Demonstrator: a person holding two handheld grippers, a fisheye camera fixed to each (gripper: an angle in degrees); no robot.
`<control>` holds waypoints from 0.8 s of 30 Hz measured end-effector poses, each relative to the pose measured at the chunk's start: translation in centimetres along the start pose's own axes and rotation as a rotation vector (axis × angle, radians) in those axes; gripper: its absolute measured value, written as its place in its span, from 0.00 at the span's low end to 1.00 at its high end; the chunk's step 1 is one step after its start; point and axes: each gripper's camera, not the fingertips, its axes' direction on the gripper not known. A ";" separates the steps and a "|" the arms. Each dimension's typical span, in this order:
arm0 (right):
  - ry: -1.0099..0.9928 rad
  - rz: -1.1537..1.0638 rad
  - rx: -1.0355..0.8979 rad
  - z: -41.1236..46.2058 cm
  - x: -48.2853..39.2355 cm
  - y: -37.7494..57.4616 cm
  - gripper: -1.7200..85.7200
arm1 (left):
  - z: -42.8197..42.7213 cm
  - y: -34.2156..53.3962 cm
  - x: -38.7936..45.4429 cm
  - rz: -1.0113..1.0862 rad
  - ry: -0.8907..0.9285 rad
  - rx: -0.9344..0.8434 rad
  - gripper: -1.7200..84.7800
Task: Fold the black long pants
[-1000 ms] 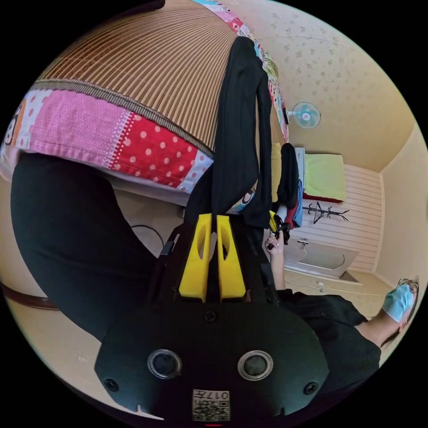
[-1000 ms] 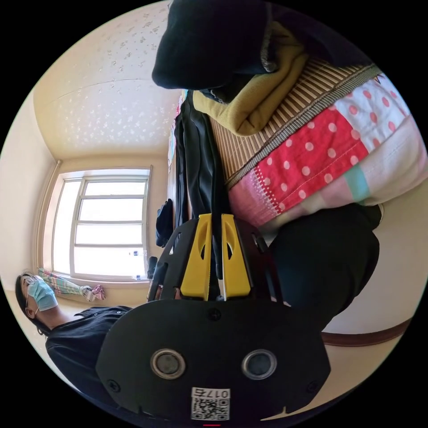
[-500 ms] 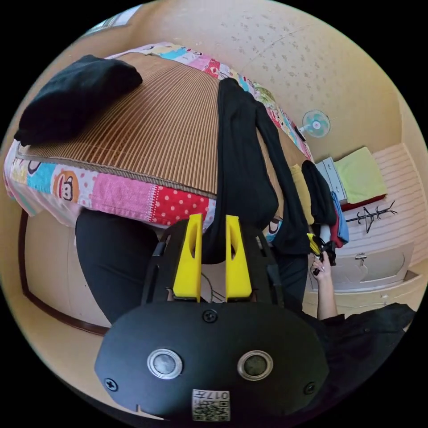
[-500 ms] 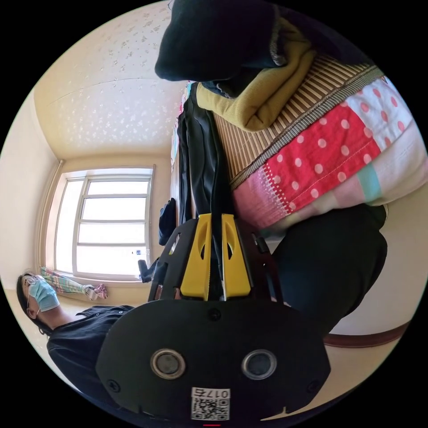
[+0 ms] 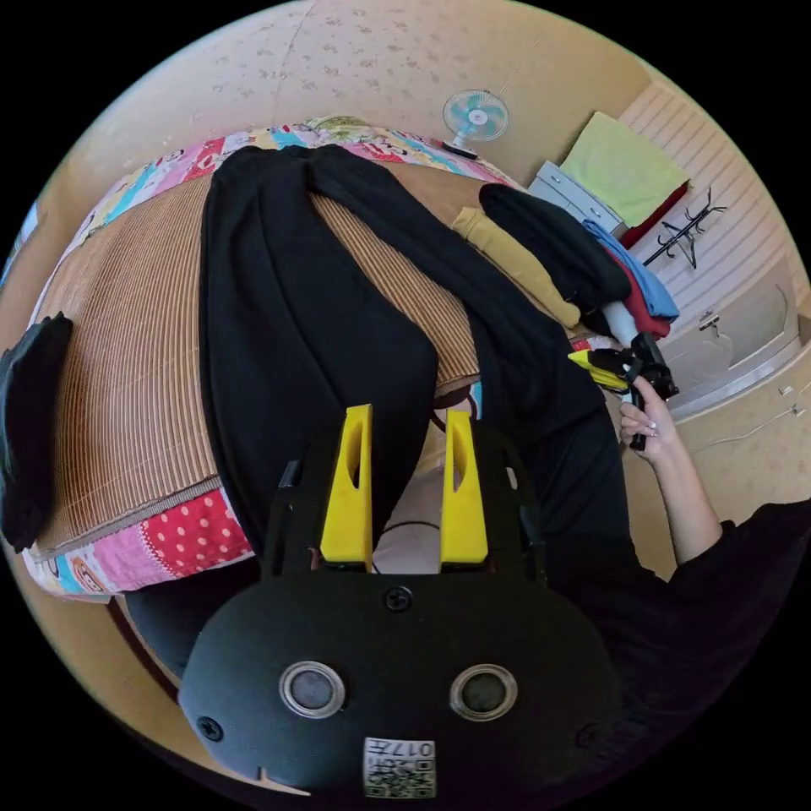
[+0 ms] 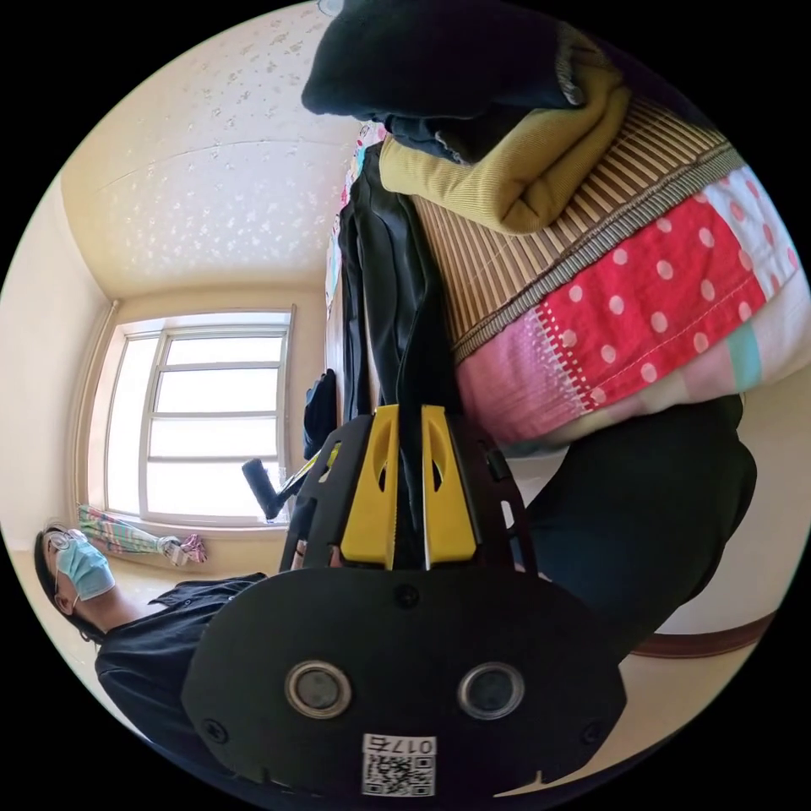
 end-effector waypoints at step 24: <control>-0.027 0.005 0.003 -0.8 0.1 0.1 0.04 | 1.8 0.8 -12.6 -0.071 0.704 0.013 0.03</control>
